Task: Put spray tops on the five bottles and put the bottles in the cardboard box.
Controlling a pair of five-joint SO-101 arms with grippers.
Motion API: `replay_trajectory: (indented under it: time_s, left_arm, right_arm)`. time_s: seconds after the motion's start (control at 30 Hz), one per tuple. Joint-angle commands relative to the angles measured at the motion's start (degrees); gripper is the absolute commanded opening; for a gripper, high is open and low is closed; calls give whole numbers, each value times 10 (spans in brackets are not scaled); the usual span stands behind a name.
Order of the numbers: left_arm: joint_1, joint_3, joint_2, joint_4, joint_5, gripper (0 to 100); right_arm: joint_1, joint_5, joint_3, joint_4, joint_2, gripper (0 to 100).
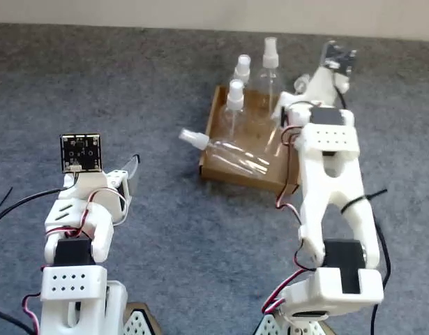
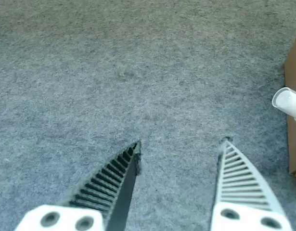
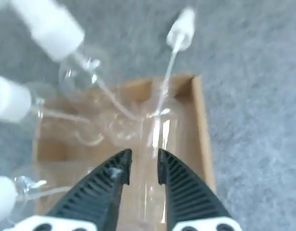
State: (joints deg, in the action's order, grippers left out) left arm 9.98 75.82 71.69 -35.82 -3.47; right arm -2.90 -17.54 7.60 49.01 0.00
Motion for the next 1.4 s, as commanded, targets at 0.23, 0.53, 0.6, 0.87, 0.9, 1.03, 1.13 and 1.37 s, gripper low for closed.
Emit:
replay_trajectory:
  time_s: [0.23, 0.53, 0.6, 0.87, 0.9, 1.03, 1.13, 1.37]
  left_arm:
    - [7, -3, 1, 15, 2, 230]
    - [7, -3, 1, 15, 2, 230]
    - [7, -3, 1, 15, 2, 230]
    - [7, -3, 1, 15, 2, 230]
    - [7, -3, 1, 15, 2, 230]
    - [7, -3, 1, 15, 2, 230]
    - [7, -3, 1, 15, 2, 230]
    - [7, -3, 1, 15, 2, 229]
  right_arm:
    - [-51, 25, -15, 47, 24, 187]
    - [-39, 58, -62, 44, 138, 252]
    - [-38, 58, -85, 44, 160, 252]
    - [-37, 58, -136, 44, 233, 221]
    - [-36, 58, -137, 44, 231, 187]
    - [-21, 57, -137, 45, 187, 57]
    - [-2, 57, -131, 47, 130, 49]
    - [43, 62, -116, 74, 10, 49]
